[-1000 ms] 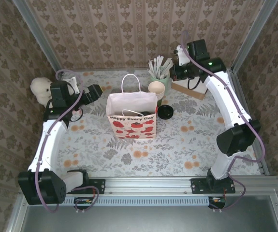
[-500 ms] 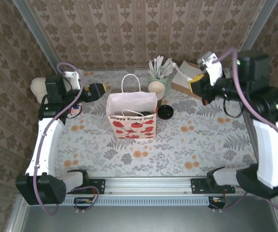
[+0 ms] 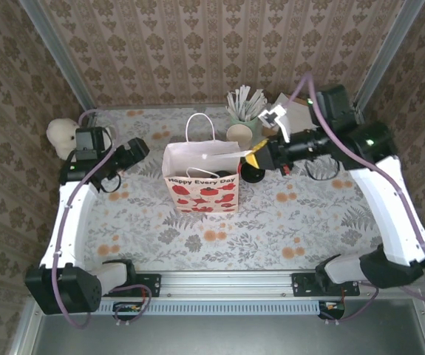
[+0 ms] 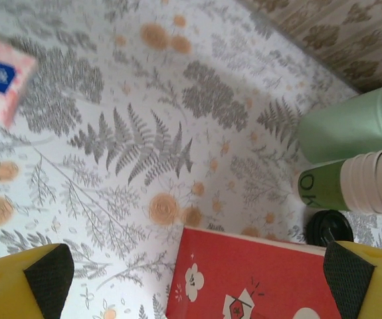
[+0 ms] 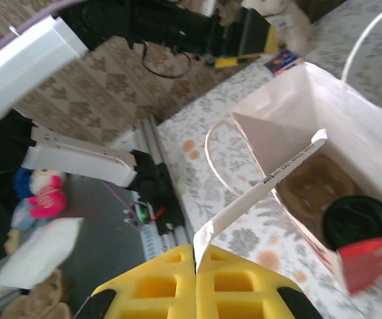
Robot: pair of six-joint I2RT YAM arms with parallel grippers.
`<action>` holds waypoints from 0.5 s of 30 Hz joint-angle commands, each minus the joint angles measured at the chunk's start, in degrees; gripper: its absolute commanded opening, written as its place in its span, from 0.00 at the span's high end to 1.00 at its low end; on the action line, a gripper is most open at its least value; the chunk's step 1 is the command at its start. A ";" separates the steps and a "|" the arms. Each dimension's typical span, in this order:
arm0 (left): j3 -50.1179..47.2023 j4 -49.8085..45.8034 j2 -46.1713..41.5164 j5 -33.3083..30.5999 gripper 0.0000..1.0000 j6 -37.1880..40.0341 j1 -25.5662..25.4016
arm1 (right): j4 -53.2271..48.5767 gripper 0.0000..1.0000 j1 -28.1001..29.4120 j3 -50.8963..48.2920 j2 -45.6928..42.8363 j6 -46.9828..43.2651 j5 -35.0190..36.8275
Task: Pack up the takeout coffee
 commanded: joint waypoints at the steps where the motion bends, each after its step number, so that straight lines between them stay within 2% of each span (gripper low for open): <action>1: -2.12 -0.58 0.78 -1.21 0.00 -3.77 -2.10 | 7.55 1.00 1.37 0.62 6.27 4.05 -7.51; 7: -4.91 1.16 3.49 1.94 0.00 -6.19 -4.29 | 0.65 1.00 5.46 9.92 18.01 1.67 -1.81; 15: -5.58 4.14 5.49 4.11 0.00 -7.09 -5.27 | 4.18 0.99 8.10 8.79 25.74 5.04 4.44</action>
